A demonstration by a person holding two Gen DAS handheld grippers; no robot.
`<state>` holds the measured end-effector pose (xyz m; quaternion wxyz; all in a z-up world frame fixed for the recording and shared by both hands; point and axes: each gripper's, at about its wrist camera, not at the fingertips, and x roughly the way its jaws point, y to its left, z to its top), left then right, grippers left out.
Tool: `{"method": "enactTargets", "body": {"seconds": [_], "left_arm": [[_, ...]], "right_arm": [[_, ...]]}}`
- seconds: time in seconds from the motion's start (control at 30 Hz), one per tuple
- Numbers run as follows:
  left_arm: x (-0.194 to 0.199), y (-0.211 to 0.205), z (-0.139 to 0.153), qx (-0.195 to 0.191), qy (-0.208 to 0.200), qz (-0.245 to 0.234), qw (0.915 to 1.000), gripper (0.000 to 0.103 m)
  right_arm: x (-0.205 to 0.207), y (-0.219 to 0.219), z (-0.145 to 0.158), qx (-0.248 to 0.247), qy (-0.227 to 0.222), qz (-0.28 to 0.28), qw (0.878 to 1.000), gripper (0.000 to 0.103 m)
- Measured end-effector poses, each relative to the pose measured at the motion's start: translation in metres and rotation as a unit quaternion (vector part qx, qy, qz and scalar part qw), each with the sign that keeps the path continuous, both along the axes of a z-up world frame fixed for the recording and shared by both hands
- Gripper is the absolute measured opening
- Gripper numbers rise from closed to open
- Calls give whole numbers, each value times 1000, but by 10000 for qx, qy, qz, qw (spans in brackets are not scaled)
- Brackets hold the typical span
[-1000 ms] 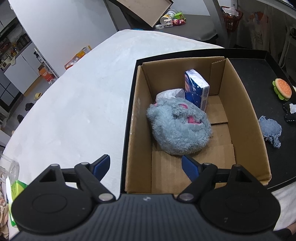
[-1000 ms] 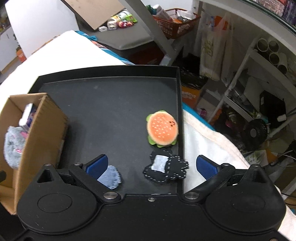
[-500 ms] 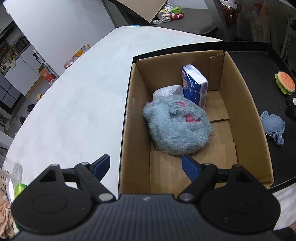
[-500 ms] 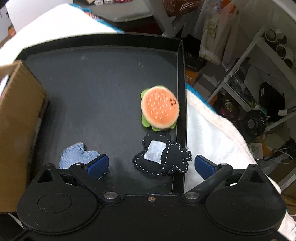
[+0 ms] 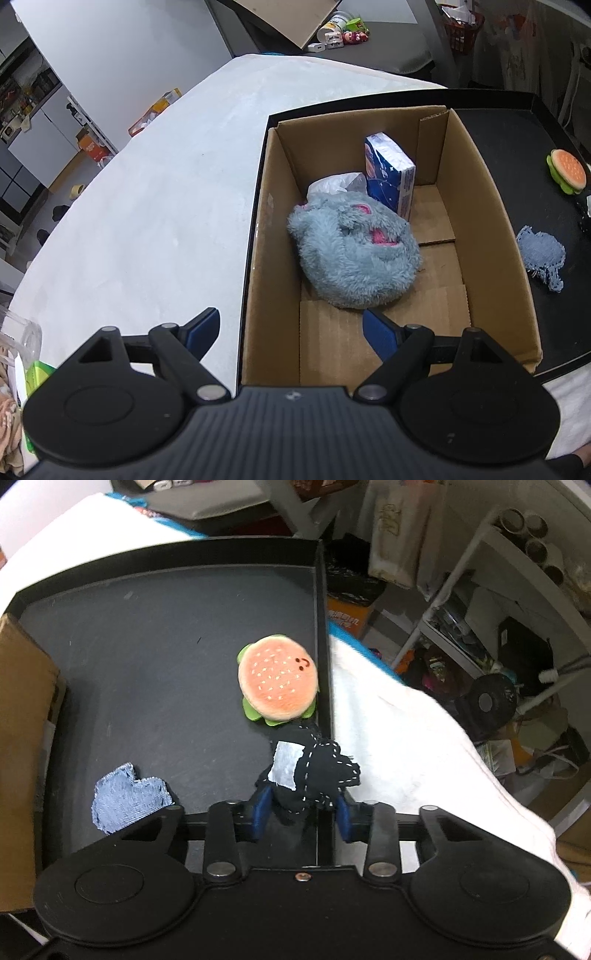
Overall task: Organize soft objects
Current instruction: 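Lift the black cloth plush and carry it toward the box with the right gripper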
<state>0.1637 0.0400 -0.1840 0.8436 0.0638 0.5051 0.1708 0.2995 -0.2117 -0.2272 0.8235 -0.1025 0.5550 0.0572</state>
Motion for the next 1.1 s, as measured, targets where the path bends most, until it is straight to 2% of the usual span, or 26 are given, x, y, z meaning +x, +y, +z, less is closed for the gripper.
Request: {"method": "enactTargets", "body": {"seconds": [0.1, 0.27, 0.3, 0.37, 0.47, 0.67, 1.1], "left_arm": [[-1, 1, 1, -56, -45, 10, 10000, 83], [-2, 5, 2, -178, -85, 33, 9998, 83], [-2, 5, 2, -189, -84, 38, 9998, 83], [-2, 5, 3, -210, -94, 43, 9997, 83], [-4, 6, 3, -216, -123, 44, 9997, 83], [-6, 8, 4, -287, -186, 53, 9994, 83], [-7, 24, 2, -787, -281, 151, 9964, 83]], "right_arm": [[-2, -4, 6, 15, -97, -69, 9999, 22], [3, -20, 18, 450, -157, -290, 9984, 19], [2, -23, 22, 580, -167, -320, 9977, 12], [2, -29, 27, 904, -162, -373, 9951, 12], [0, -30, 33, 1059, -261, -363, 9934, 12], [-1, -33, 37, 1472, -171, -362, 9883, 11], [-11, -10, 61, 1402, -219, -79, 9899, 11]]}}
